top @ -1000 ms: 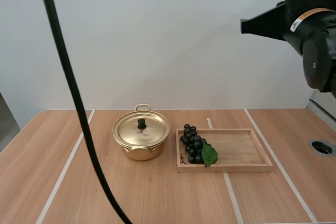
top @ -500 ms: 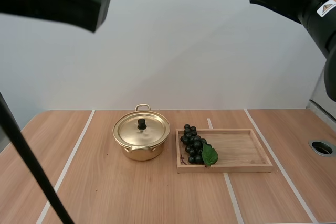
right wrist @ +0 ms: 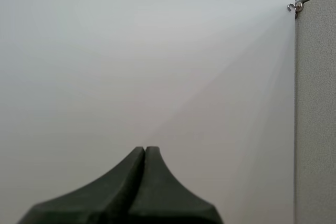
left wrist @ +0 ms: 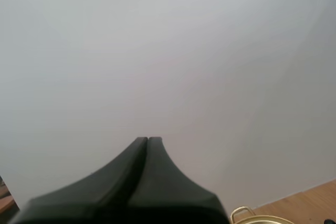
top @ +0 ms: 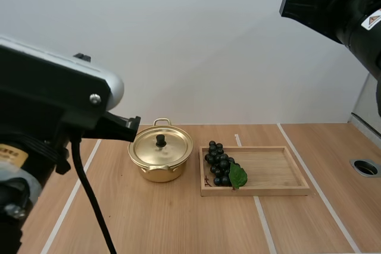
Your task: Open the pot, put the pineapple inside, and close it
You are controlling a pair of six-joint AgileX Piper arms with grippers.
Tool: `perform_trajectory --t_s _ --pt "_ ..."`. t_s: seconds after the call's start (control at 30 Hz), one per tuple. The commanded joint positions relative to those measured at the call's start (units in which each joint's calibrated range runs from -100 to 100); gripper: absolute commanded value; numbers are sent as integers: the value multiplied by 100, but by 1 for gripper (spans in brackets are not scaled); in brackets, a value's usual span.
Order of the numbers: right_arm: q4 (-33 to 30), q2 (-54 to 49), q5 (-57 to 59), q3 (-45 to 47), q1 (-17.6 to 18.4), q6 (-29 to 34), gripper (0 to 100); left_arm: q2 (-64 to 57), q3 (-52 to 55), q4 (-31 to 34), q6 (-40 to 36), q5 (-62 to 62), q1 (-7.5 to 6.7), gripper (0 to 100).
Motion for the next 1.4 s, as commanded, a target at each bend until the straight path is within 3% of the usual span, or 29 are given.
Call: perform_trajectory --t_s 0.0,0.3,0.57,0.77,1.03,1.17,1.37 --pt "-96 -267 257 543 82 -628 0 -243 707 -88 -327 -733 13 0" --pt "-136 -1171 167 2126 655 -1239 0 -243 1817 -101 -327 -733 70 0" --pt "-309 -2009 -266 3209 610 -1239 0 -243 2508 -144 -327 -748 70 0" --pt "-500 -2523 -266 4052 557 -1239 0 -243 3031 -144 -327 -754 -14 0" --pt "-432 -2735 -266 4705 481 -1230 0 -243 3777 -144 -547 -1554 -32 0" --pt "-443 -2735 75 4947 468 -1230 0 -243 3831 -144 -594 -1678 -32 0" --pt "-443 -2735 1728 4994 441 -1230 0 -243 3831 -170 -666 -1483 -32 0"
